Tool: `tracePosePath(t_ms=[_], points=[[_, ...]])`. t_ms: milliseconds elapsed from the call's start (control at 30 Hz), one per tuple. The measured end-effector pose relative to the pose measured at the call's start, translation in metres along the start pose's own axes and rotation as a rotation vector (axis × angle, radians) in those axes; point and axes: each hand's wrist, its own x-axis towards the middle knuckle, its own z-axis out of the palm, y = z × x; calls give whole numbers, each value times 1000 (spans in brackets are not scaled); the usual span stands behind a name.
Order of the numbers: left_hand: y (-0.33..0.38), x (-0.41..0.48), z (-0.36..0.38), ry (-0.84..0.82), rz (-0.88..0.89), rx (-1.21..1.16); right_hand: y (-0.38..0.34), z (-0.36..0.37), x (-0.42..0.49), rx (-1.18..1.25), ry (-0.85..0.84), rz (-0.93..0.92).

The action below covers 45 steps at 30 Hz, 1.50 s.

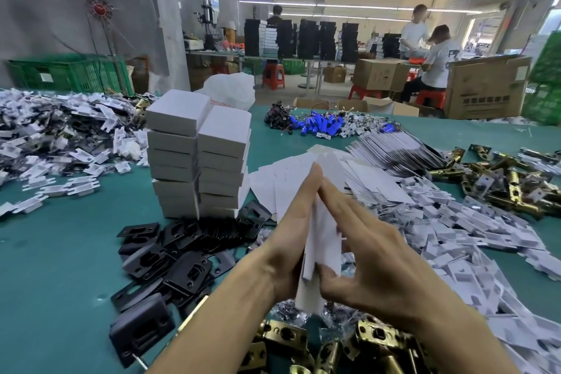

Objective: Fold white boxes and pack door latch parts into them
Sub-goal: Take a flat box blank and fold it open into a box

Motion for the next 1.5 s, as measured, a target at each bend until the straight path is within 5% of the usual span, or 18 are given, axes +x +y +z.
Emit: tracePosePath(t_ms=[167, 533, 933, 1100, 1267, 1500], points=[[6, 3, -5, -100, -77, 24, -5, 1, 0, 36, 71, -3], [4, 5, -8, 92, 57, 23, -8, -4, 0, -70, 301, -68], [-2, 14, -12, 278, 319, 34, 1, -3, 2, -9, 267, 34], [-1, 18, -29, 434, 511, 339, 18, -14, -4, 135, -81, 166], [-19, 18, -26, 362, 778, 882, 17, -8, 2, 482, 223, 252], [-25, 19, -31, 318, 818, 998, 22, 2, 1, 237, 313, 211]])
